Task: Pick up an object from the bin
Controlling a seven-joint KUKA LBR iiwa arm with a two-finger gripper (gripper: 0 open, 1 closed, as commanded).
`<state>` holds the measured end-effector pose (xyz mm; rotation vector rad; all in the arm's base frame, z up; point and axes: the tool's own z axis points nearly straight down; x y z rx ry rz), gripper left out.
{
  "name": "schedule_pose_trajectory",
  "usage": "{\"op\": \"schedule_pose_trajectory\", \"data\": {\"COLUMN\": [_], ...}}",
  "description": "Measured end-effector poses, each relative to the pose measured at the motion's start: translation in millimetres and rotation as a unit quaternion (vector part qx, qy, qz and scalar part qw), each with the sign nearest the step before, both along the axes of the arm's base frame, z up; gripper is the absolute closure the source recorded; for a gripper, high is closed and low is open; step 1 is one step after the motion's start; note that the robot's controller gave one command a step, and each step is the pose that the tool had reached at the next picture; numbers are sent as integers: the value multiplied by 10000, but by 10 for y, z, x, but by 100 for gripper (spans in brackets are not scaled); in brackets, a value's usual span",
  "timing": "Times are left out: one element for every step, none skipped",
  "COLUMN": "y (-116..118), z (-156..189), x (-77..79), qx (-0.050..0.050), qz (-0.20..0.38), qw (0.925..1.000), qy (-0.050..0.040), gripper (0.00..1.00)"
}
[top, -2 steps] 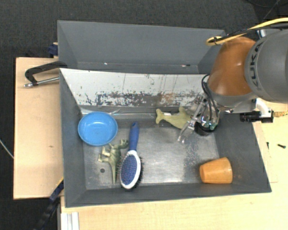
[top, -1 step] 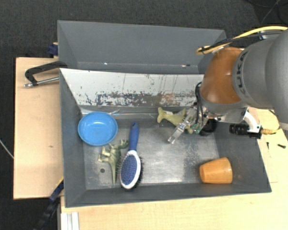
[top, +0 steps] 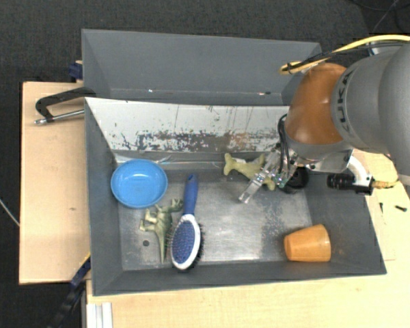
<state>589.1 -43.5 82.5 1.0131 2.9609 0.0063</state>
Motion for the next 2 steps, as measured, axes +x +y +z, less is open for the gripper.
{"op": "schedule_pose_trajectory", "data": {"y": [-48, -44], "z": [43, 357], "x": [46, 70], "qx": [-47, -2], "qz": [-19, -8], "qw": [9999, 10000], "qy": [-95, 15], "gripper": [100, 100]}}
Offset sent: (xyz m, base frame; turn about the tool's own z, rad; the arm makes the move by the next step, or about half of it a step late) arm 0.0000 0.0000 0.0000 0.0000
